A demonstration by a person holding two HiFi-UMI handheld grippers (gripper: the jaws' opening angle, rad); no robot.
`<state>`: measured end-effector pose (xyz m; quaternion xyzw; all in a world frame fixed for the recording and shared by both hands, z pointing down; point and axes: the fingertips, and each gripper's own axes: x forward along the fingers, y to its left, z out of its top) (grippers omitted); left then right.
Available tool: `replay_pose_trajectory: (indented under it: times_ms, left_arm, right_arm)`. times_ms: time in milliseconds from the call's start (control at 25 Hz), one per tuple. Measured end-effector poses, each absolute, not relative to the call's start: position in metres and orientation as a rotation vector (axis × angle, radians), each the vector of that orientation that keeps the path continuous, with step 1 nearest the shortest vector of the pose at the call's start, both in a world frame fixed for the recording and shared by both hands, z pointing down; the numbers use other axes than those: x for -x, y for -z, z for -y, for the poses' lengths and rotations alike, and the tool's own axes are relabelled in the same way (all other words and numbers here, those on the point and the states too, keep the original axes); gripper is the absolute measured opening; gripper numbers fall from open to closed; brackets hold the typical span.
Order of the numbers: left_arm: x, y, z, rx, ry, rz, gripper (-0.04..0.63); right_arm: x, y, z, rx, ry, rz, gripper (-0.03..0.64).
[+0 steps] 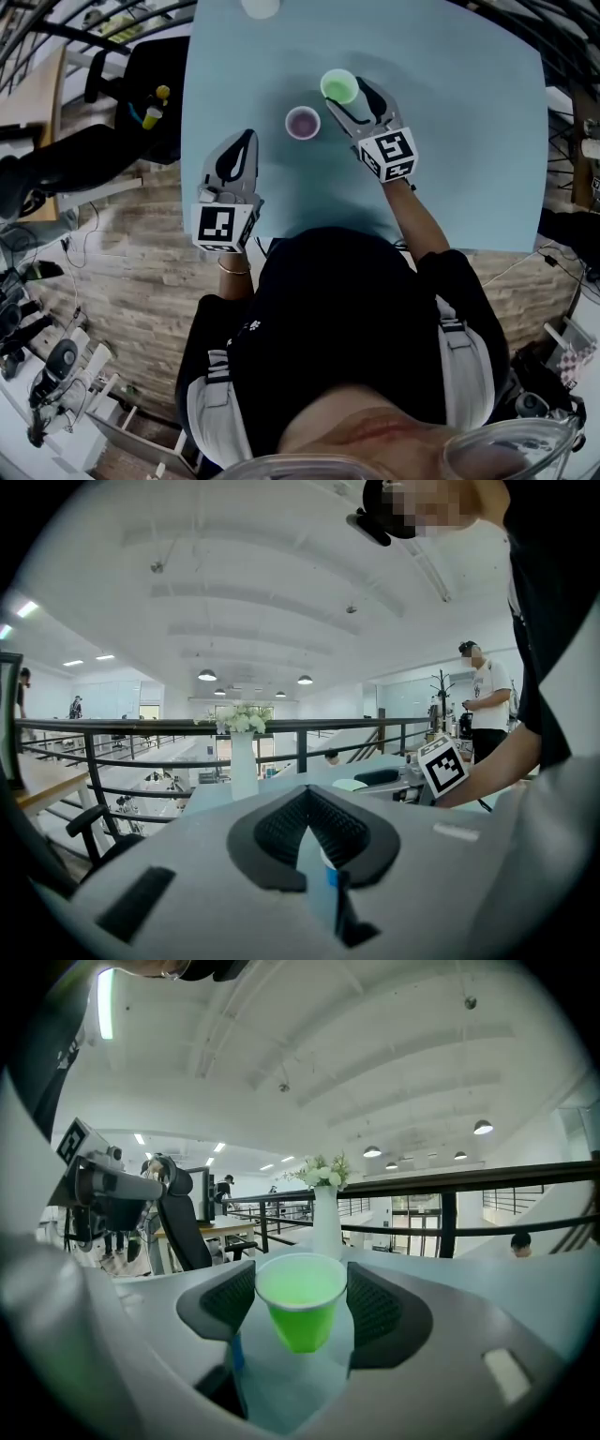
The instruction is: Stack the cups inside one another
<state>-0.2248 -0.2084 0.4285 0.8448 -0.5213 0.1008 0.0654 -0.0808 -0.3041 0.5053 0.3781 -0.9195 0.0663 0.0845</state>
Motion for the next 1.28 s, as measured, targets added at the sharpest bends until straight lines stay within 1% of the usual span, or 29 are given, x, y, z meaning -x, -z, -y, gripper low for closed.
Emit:
replay_pose_trajectory:
  times_ms: [440,1280]
  left_arm:
    - [0.234,-0.419,0.193,-2.550,-0.266,1.608,-0.008]
    - [0.263,-0.418,0.172,-2.505,-0.246,1.665,-0.008]
  right_arm:
    - [0.109,-0.477,0.270,-1.037,-0.199,2.843,0.305]
    - [0.151,-0.500,0.239,-0.893,-0.176,2.804,0.307]
